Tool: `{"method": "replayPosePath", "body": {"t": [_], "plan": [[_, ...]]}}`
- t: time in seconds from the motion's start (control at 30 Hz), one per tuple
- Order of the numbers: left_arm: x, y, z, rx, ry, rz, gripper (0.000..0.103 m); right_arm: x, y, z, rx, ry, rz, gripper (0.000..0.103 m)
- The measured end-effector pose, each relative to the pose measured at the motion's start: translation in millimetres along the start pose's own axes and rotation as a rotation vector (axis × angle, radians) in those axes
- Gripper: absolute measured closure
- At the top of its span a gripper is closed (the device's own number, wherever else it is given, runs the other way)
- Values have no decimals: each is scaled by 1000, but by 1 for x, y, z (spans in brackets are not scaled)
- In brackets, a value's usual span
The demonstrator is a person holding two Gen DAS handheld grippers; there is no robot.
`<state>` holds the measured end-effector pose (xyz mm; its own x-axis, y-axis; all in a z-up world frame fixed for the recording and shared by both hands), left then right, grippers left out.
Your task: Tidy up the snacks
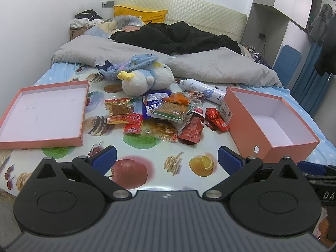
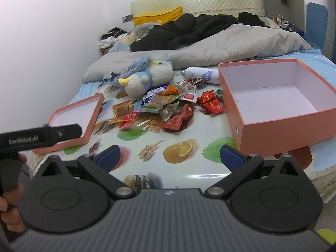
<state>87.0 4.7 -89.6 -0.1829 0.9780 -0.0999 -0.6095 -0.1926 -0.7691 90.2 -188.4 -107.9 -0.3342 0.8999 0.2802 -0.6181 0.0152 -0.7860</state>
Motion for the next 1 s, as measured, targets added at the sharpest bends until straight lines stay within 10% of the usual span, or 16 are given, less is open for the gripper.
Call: {"method": "replayPosePath", "body": {"t": [1.0], "plan": [[30, 4, -75, 110, -46, 39, 0, -2, 4, -67, 52, -35, -47, 0]]}}
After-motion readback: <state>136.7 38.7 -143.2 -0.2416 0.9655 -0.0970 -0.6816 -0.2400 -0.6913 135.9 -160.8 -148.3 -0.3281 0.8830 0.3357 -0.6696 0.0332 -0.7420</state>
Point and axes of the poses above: each gripper's, at about its wrist camera, not at the fingertips, and z roughly against the way its jaws point, x to its left, y to its underside, the point moved 10 cm from there along -z, roughly the way its jaws point, and after that the axes turned 5 degrees about -y, right-handed, at the moved point
